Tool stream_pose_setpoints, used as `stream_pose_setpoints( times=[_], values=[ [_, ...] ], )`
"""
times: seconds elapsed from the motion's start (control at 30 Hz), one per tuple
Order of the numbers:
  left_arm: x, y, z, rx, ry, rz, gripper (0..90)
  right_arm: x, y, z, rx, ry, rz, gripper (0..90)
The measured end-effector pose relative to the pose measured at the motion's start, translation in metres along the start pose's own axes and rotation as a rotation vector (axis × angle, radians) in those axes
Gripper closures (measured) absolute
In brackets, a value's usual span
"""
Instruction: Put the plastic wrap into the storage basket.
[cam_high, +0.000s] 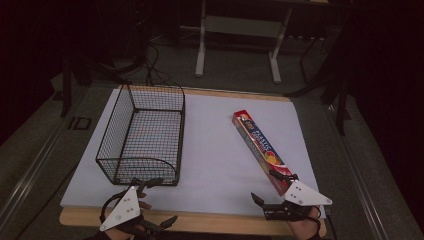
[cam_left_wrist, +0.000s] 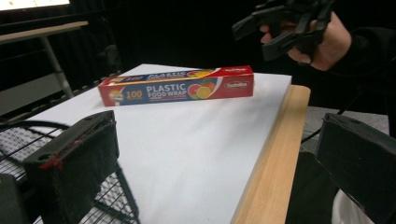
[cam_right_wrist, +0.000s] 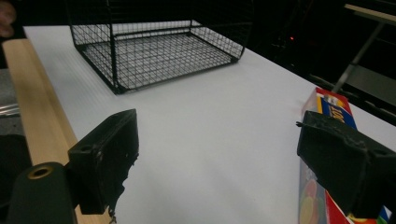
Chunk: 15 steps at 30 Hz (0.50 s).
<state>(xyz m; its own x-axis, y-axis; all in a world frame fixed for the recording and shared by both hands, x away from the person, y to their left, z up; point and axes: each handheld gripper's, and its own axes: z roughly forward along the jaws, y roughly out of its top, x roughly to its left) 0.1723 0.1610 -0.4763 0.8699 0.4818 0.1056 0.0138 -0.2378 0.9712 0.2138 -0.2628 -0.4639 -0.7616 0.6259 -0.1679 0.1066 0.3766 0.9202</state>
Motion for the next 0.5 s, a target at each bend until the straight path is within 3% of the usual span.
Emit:
stream_pose_setpoints(
  times=[0.13, 0.17, 0.23, 0.37, 0.5],
  values=[
    [-0.002, 0.000, 0.004, 0.007, -0.008, 0.014, 0.0, -0.002, -0.003, 0.001, 0.011, -0.025, 0.010, 11.6],
    [-0.003, 0.000, 0.006, 0.008, -0.010, 0.020, 0.0, -0.007, -0.009, 0.002, 0.006, -0.060, 0.006, 11.5],
    [-0.004, 0.001, 0.007, 0.007, -0.011, 0.026, 0.0, -0.011, -0.012, 0.004, 0.010, -0.079, 0.009, 11.5],
    [-0.006, 0.000, 0.008, 0.017, -0.011, 0.040, 0.0, -0.012, -0.014, 0.008, 0.064, -0.073, 0.002, 12.9],
    [-0.007, -0.001, 0.008, 0.020, -0.022, 0.040, 0.0, -0.008, -0.012, 0.010, 0.074, -0.057, -0.028, 12.9]
  ],
)
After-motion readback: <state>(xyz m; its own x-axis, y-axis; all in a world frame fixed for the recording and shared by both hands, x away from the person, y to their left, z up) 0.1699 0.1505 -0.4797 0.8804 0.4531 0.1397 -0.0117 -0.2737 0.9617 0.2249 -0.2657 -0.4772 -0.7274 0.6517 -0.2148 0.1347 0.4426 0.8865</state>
